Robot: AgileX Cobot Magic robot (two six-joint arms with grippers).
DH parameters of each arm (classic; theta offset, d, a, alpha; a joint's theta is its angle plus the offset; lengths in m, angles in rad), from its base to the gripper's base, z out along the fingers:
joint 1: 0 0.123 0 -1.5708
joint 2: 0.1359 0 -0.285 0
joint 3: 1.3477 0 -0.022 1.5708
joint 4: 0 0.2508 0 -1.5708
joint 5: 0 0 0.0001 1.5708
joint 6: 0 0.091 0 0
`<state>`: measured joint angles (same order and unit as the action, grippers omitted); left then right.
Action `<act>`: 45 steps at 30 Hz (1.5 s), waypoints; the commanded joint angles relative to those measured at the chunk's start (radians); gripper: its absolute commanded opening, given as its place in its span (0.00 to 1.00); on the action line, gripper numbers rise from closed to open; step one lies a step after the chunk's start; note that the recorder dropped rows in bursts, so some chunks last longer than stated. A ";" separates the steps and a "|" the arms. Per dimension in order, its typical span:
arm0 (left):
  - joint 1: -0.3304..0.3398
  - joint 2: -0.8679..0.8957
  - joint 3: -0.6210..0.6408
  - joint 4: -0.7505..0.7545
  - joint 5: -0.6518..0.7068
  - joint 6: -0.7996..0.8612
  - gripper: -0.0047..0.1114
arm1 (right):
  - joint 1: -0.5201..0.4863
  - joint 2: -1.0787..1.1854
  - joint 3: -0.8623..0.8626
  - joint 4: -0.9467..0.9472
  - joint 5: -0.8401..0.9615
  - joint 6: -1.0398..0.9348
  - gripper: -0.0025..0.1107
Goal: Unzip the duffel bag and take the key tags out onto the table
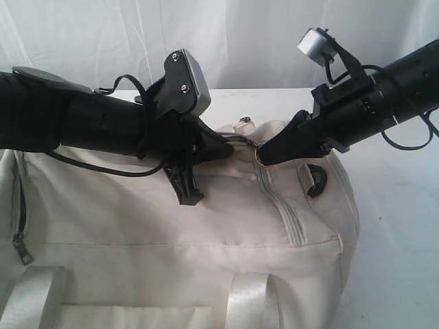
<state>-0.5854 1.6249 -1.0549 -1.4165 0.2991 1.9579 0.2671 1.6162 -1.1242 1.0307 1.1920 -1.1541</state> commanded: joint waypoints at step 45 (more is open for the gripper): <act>-0.004 -0.124 -0.007 -0.328 -0.127 0.156 0.04 | -0.006 -0.320 0.174 -0.217 0.029 0.294 0.02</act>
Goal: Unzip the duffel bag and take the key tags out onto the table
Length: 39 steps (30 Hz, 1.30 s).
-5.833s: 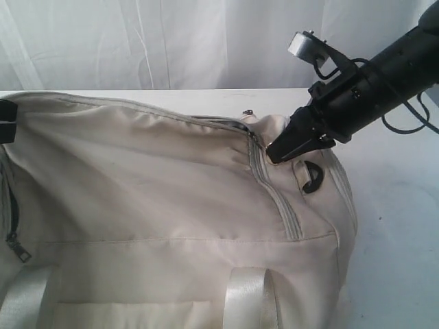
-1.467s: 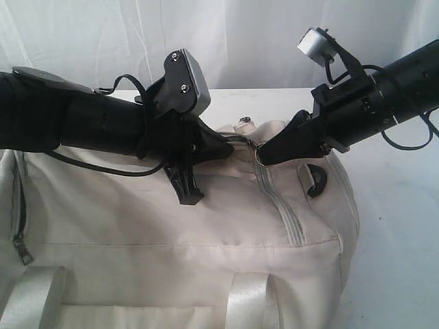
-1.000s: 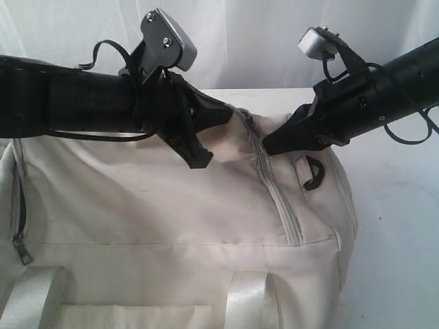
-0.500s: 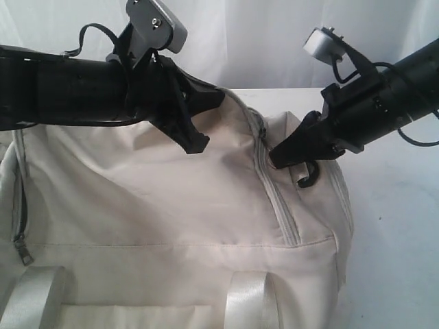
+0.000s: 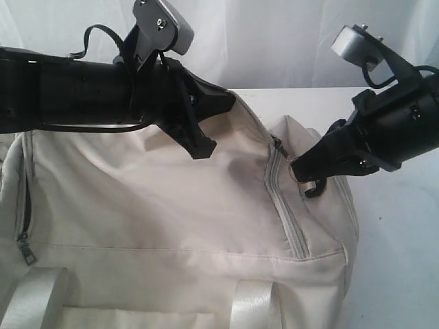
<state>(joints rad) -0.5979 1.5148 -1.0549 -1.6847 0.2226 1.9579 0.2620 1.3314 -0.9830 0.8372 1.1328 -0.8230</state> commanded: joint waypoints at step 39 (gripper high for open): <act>0.008 -0.014 -0.050 -0.060 -0.017 0.098 0.04 | -0.001 -0.031 0.025 0.388 -0.300 -0.316 0.02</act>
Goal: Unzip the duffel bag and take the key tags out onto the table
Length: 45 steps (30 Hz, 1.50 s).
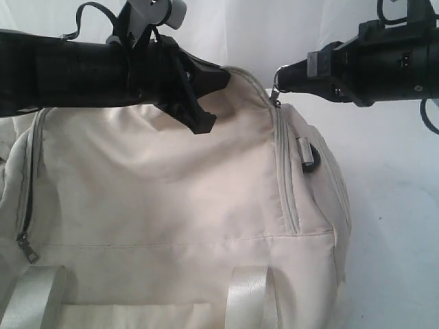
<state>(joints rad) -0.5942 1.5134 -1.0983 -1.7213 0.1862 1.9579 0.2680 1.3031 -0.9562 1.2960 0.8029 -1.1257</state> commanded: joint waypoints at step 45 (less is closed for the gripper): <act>0.004 -0.082 -0.006 -0.023 0.005 0.071 0.04 | 0.034 -0.187 0.215 -0.525 0.335 0.319 0.02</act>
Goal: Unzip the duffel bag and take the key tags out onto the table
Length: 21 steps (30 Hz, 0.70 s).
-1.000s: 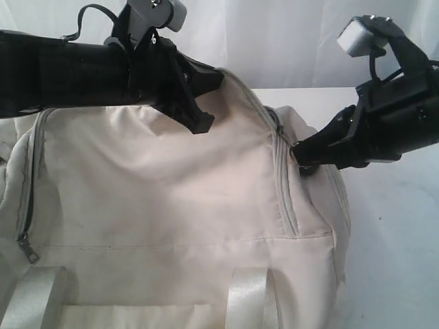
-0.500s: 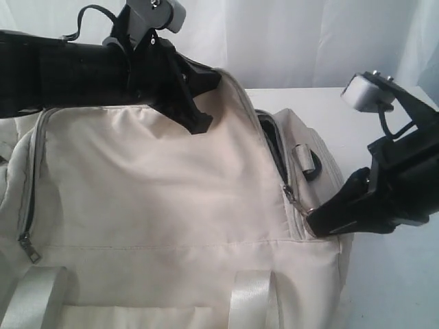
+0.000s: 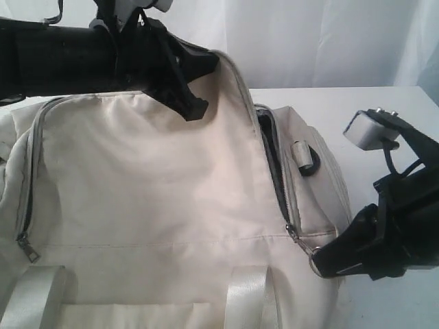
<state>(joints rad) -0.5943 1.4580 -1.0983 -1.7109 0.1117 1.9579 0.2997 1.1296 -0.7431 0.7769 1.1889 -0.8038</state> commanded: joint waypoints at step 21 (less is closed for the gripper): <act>0.003 -0.327 0.290 0.039 0.355 0.023 0.04 | 0.121 -0.030 -0.185 0.240 -0.335 -0.429 0.57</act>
<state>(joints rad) -0.5943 1.1629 -0.8317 -1.6907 0.4250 1.9579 0.3853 1.0720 -0.9247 0.9940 0.8540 -1.1500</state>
